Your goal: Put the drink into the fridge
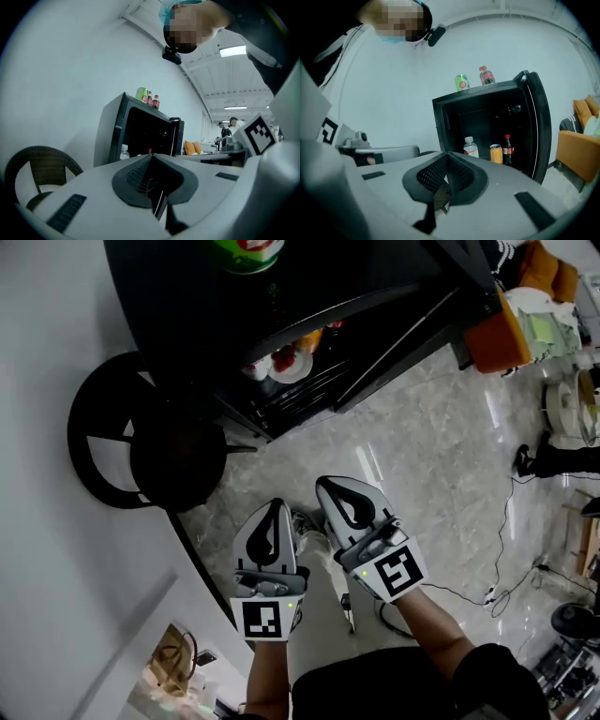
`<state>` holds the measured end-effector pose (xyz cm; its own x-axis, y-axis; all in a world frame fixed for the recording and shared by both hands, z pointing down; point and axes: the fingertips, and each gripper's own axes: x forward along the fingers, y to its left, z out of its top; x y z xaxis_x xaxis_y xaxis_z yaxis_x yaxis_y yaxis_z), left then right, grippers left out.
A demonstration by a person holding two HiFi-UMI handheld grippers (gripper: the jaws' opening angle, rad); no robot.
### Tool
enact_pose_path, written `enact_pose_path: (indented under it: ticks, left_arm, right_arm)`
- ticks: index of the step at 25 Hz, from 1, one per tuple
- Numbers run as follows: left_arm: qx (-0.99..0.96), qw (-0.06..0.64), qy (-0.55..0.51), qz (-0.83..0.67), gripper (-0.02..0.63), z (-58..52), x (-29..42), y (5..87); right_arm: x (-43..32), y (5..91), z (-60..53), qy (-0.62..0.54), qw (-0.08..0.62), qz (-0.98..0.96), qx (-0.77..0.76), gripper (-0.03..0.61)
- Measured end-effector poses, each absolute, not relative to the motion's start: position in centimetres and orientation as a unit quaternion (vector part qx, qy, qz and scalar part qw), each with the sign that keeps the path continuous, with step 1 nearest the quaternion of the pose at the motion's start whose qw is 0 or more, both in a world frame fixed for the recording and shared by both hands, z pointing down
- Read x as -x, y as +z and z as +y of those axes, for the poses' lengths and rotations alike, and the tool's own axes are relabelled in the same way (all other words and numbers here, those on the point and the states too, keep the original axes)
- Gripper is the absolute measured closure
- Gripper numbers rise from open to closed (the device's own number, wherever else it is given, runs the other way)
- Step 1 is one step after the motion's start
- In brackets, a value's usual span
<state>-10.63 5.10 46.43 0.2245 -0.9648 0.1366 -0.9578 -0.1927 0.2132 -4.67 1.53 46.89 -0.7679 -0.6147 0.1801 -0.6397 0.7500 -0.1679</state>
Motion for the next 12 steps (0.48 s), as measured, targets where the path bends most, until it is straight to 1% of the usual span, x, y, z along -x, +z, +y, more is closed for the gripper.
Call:
enact_pose_path:
  ticks: [4,8,12]
  left_arm:
    - [-0.779,0.098,-0.010,-0.619,0.604,4.7,11.6,42.4]
    - [-0.784,0.053,-0.031,-0.618,0.604,4.1,12.8,38.0]
    - [-0.779,0.048,-0.051,-0.623,0.604,4.4,13.2,34.5]
  right_arm:
    - [4.8,43.6,2.0,0.119,0.045,-0.935,-0.331,0.565]
    - [5.7,39.3,1.3,0.087,0.024,-0.939,-0.331,0.565]
    - [6.6,34.9,1.0,0.076,0.005,-0.939,-0.337,0.565]
